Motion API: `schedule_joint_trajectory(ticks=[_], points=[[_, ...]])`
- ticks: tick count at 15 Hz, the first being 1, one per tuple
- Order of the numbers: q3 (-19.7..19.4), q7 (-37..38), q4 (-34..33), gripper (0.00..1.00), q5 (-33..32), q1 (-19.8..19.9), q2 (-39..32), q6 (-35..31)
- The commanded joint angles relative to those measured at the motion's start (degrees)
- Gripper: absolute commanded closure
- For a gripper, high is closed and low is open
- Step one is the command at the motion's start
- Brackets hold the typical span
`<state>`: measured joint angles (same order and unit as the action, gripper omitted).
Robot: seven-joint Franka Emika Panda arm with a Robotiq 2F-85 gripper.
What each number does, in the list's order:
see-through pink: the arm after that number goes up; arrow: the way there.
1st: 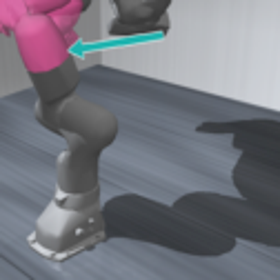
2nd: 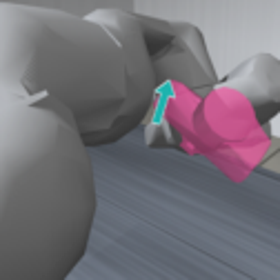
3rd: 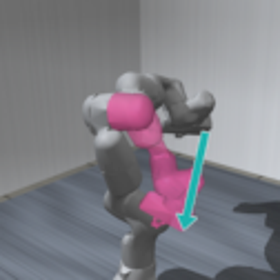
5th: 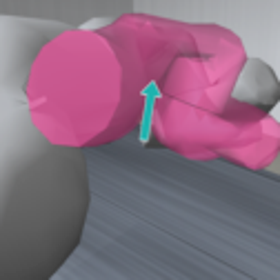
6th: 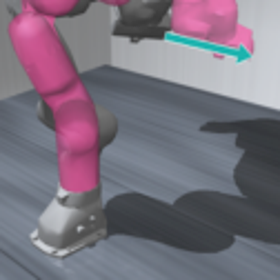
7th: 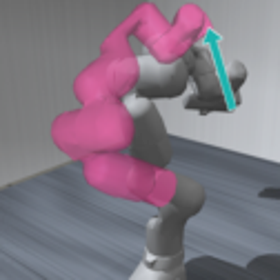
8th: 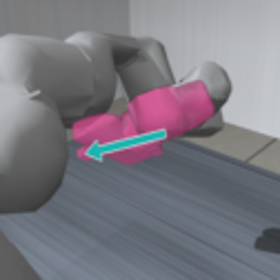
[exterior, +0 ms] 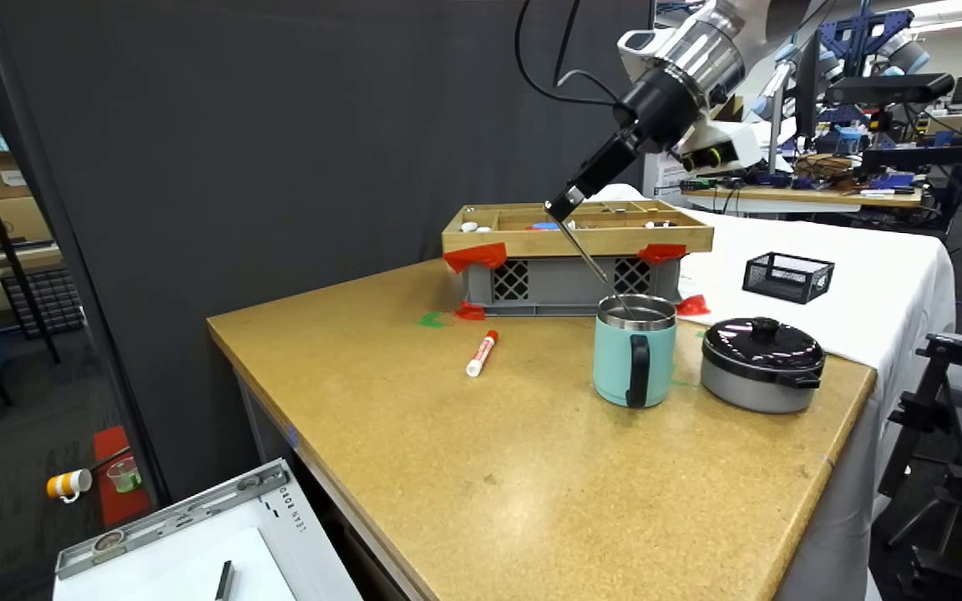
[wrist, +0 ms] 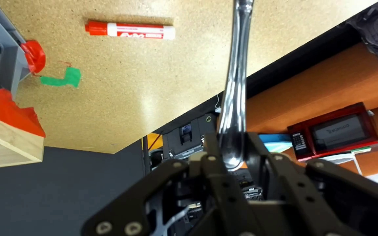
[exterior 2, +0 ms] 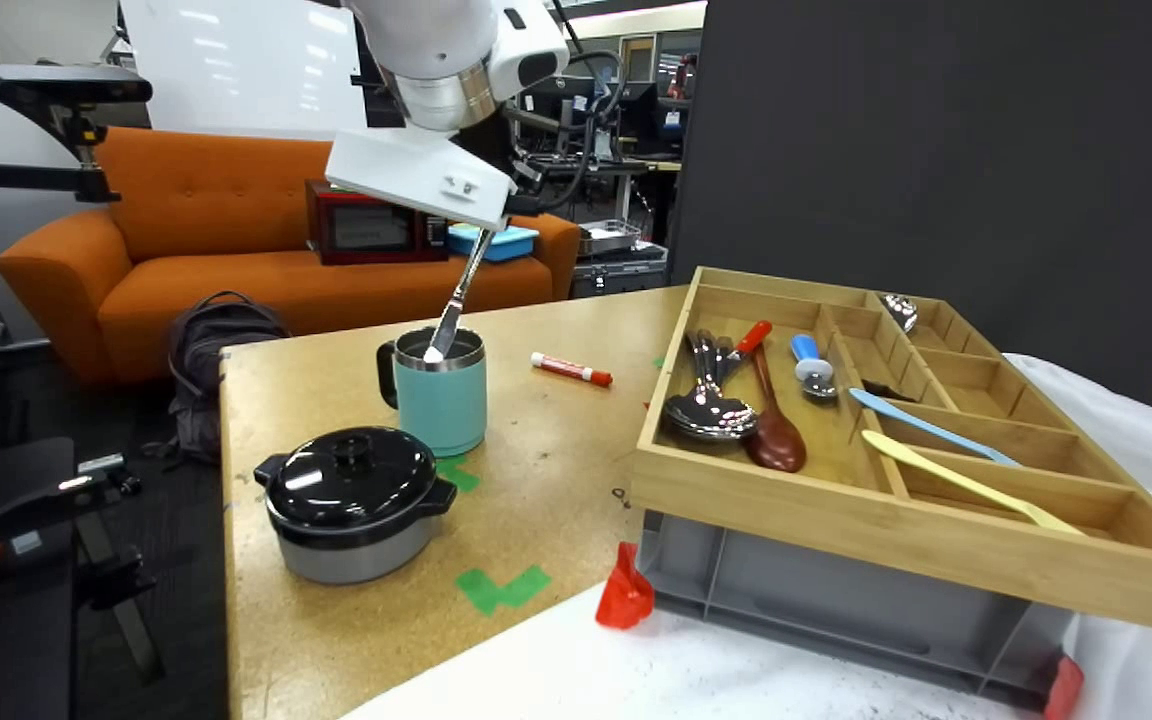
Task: Put the butter knife in the mug
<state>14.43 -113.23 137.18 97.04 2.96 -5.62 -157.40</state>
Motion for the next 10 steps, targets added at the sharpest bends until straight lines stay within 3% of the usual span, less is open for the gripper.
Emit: schedule_joint_trajectory(ticks=[1, 2, 3, 4, 6, 10], points=[[-0.32, -5.76, 1.67, 0.94, 5.69, 0.48, 1.05, 1.46], [-0.39, -6.69, 1.97, 0.94, 6.71, 0.46, 0.99, 1.48], [-0.46, -7.43, 2.28, 0.88, 7.52, 0.47, 0.99, 1.59], [-0.52, -7.89, 2.54, 0.50, 8.16, 0.47, 1.06, 1.59], [-0.67, -8.48, 2.81, 0.43, 8.96, 0.49, 1.12, 1.60], [-0.86, -8.36, 2.71, 0.15, 8.93, 0.41, 1.29, 1.34]])
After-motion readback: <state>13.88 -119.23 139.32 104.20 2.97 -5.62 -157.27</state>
